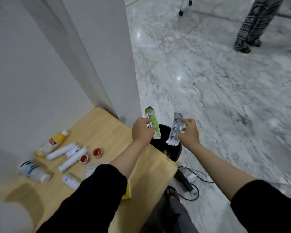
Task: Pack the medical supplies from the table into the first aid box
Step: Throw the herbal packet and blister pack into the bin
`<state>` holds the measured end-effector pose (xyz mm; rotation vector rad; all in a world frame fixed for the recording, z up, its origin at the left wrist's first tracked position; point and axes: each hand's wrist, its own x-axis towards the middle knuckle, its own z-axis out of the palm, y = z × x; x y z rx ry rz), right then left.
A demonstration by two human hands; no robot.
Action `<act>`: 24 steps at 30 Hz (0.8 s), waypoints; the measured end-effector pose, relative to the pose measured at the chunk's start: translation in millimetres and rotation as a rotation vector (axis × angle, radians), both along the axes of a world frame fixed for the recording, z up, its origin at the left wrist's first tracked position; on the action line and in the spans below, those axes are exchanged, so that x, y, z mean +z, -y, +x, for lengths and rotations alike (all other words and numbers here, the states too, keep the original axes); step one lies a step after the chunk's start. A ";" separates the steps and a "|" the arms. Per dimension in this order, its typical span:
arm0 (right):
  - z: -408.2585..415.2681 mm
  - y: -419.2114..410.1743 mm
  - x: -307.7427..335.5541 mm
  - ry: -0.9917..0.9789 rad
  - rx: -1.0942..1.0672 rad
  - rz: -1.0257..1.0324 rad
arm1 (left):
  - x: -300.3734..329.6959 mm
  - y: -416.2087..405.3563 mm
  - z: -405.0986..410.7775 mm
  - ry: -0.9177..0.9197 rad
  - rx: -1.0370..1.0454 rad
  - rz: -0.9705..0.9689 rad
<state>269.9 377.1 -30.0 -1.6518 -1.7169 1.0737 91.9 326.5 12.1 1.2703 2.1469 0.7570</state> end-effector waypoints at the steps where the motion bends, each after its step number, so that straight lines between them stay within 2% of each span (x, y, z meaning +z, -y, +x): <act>1: 2.4 -7.4 -10.9 0.029 0.027 -0.023 | -7.5 -10.1 4.1 -0.020 -0.015 -0.037; 8: 9.6 -56.2 -91.0 0.174 0.245 -0.176 | -71.8 -81.7 21.5 -0.191 -0.083 -0.335; 17: 7.2 -98.5 -169.9 0.238 0.394 -0.356 | -133.4 -133.3 30.2 -0.133 -0.272 -0.699; 24: 20.2 -107.1 -166.6 0.239 0.377 -0.385 | -134.4 -131.1 36.0 -0.169 -0.302 -0.746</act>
